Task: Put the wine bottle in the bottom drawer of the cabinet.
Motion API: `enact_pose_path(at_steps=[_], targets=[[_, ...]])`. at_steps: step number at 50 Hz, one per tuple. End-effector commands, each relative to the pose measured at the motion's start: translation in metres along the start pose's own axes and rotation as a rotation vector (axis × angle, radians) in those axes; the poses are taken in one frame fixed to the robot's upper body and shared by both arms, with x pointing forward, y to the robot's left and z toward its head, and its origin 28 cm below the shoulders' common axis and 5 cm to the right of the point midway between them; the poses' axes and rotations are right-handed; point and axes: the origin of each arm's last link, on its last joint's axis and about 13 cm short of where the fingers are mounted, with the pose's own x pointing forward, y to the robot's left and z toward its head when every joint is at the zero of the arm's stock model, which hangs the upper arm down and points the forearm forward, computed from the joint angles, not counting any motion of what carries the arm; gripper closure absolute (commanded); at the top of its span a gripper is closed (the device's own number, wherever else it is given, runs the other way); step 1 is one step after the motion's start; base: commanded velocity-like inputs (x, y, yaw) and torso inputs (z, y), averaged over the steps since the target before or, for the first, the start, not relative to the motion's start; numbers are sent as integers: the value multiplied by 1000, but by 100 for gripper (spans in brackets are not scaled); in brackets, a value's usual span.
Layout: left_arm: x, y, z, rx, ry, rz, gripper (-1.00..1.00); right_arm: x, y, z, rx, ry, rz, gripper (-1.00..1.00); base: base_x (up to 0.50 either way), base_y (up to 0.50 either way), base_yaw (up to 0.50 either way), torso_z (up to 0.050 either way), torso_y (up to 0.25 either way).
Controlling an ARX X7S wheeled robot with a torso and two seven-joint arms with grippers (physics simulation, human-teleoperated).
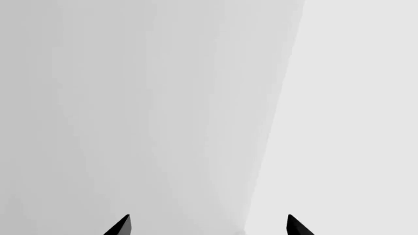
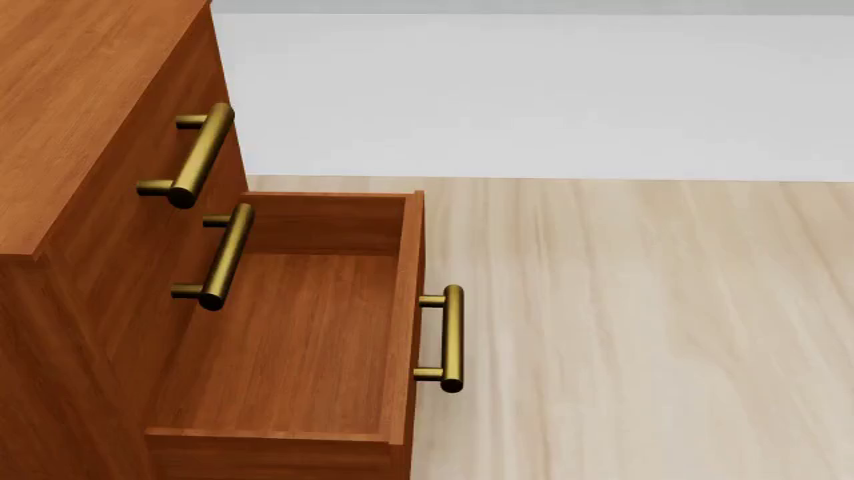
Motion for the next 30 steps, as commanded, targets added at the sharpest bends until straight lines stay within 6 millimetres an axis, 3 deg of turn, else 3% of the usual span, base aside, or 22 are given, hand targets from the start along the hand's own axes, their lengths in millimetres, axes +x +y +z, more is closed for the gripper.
enact_pose_path(at_steps=[1,30], targets=[[0,0,-1,2,2,-2,-100,11,2,-12,-27,43,-4,-100,0,0,0,0,0],[0,-1,0,-4,3,-4,-100,33,6,-28,-77,97,-20,-100,0,0,0,0,0]])
